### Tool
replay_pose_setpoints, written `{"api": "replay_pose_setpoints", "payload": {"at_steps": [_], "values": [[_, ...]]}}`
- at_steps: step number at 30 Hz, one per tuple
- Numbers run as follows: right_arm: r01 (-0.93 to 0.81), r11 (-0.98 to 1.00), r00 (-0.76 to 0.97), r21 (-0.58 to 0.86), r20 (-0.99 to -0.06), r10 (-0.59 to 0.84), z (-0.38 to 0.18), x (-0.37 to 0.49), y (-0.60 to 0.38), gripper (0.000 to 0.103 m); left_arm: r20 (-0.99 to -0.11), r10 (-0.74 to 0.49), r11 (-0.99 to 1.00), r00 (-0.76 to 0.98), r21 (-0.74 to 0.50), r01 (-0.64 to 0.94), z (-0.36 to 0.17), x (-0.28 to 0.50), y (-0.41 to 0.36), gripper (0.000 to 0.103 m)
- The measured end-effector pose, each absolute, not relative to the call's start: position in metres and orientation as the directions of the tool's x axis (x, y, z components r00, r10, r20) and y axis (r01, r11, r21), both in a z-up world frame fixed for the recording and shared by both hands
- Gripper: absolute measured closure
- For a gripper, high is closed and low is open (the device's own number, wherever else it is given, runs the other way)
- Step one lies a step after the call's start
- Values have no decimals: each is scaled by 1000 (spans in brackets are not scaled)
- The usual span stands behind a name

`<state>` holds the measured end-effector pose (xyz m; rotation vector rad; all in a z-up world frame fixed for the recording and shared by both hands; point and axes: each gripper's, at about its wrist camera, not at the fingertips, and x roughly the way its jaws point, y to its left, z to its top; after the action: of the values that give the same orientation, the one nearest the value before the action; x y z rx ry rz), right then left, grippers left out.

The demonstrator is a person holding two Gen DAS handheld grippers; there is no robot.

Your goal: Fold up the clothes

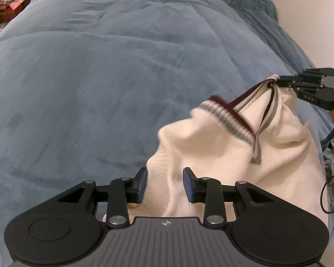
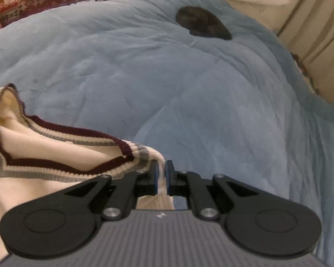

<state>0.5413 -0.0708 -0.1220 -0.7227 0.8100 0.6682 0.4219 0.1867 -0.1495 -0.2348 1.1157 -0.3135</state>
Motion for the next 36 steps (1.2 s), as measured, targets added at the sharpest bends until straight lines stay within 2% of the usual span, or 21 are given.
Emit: {"api": "replay_pose_setpoints", "payload": {"at_steps": [5,7,8,9,10,11,12,15,18,20,21,22,23,25,27,31,36], "values": [[-731,575,597,-368,-753,277,-103,528,-83,97,-831,-345,939,436,-307,156,-147,441,183,63],[-705,606,626,-368,-725,287,-91,533,-88,97,-831,-374,927,412,-355,125,-157,454,186,51],[-698,618,633,-363,-717,293,-86,537,-89,96,-834,-400,914,381,-391,105,-165,463,186,51],[-690,629,639,-358,-708,299,-82,542,-90,96,-835,-423,903,352,-421,88,-173,470,184,54],[-686,636,644,-353,-702,304,-78,546,-91,96,-834,-446,891,323,-449,70,-180,477,183,74],[-685,640,645,-350,-699,309,-75,549,-90,96,-830,-460,884,315,-463,68,-184,482,180,90],[-684,640,650,-351,-691,316,-71,550,-89,96,-824,-465,880,323,-471,66,-182,486,178,95],[-680,637,674,-362,-650,350,-57,546,-88,96,-778,-401,909,484,-403,105,-145,485,170,95],[-667,661,690,-344,-619,374,-48,541,-95,96,-682,-375,912,627,-391,120,-99,473,175,95],[-668,666,676,-333,-646,355,-55,541,-100,94,-663,-351,928,661,-342,150,-87,464,173,93],[-671,667,656,-323,-678,331,-62,544,-102,92,-672,-340,935,657,-314,163,-88,462,170,83],[-673,672,633,-309,-710,308,-71,546,-105,89,-715,-320,946,621,-278,167,-98,464,166,62],[-672,679,614,-295,-735,288,-79,549,-106,87,-756,-298,954,582,-243,173,-108,465,163,53],[-668,690,593,-279,-759,267,-89,550,-110,81,-832,-275,961,482,-232,149,-133,469,163,51],[-666,699,585,-262,-765,271,-92,546,-115,72,-851,-305,952,427,-290,101,-150,469,168,51],[-662,720,555,-207,-782,285,-94,539,-126,71,-825,-342,926,450,-377,12,-159,465,177,50],[-676,720,513,-159,-802,305,-92,524,-132,71,-824,-337,917,455,-397,-41,-165,470,180,51]]}}
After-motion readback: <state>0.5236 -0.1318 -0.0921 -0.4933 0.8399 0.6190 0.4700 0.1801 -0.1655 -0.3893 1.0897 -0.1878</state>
